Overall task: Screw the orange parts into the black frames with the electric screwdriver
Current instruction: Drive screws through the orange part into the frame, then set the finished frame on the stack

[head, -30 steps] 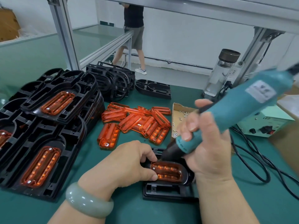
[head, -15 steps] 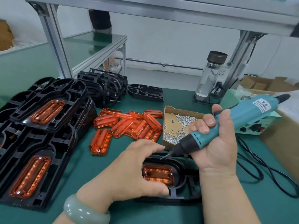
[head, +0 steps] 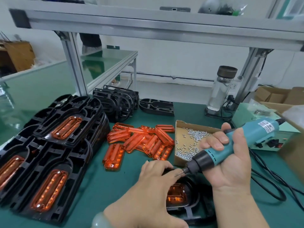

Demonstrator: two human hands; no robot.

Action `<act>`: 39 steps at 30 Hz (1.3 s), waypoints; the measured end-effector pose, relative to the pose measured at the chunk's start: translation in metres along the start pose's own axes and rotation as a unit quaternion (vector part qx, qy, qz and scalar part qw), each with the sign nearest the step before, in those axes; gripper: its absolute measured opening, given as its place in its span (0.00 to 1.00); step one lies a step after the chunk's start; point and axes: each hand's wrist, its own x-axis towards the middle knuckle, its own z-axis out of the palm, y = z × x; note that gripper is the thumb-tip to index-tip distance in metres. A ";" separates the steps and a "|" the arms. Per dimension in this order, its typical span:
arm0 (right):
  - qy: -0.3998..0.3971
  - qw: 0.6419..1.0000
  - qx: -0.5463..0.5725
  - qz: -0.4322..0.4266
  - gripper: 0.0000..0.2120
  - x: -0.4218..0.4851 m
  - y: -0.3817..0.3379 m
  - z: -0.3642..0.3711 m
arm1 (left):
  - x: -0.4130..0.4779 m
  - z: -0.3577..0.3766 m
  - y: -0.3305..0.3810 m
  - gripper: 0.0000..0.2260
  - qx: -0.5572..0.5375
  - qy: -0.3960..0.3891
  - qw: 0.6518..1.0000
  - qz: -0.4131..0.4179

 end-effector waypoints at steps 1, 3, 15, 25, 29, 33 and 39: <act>-0.003 1.000 0.004 0.004 0.10 0.000 0.000 -0.001 | -0.001 -0.001 0.001 0.40 -0.012 0.006 1.000 -0.008; -0.014 1.000 0.011 0.009 0.15 0.000 -0.002 0.000 | -0.003 -0.006 0.002 0.40 -0.022 0.029 0.999 -0.027; 0.041 0.999 -0.002 0.010 0.09 -0.003 0.007 0.009 | -0.027 -0.111 -0.014 0.43 0.148 0.309 0.915 -0.215; 0.039 0.995 -0.027 0.085 0.08 -0.007 0.015 0.014 | -0.027 -0.164 -0.071 0.41 0.161 0.362 0.820 -0.413; 0.043 0.994 -0.037 0.091 0.08 -0.006 0.016 0.013 | -0.027 -0.158 -0.082 0.41 0.138 0.352 0.810 -0.447; 0.047 0.993 -0.042 0.096 0.09 -0.006 0.017 0.013 | -0.028 -0.151 -0.089 0.41 0.129 0.317 0.816 -0.465; 0.052 0.993 -0.040 0.101 0.09 -0.006 0.019 0.012 | -0.028 -0.144 -0.091 0.41 0.121 0.295 0.828 -0.462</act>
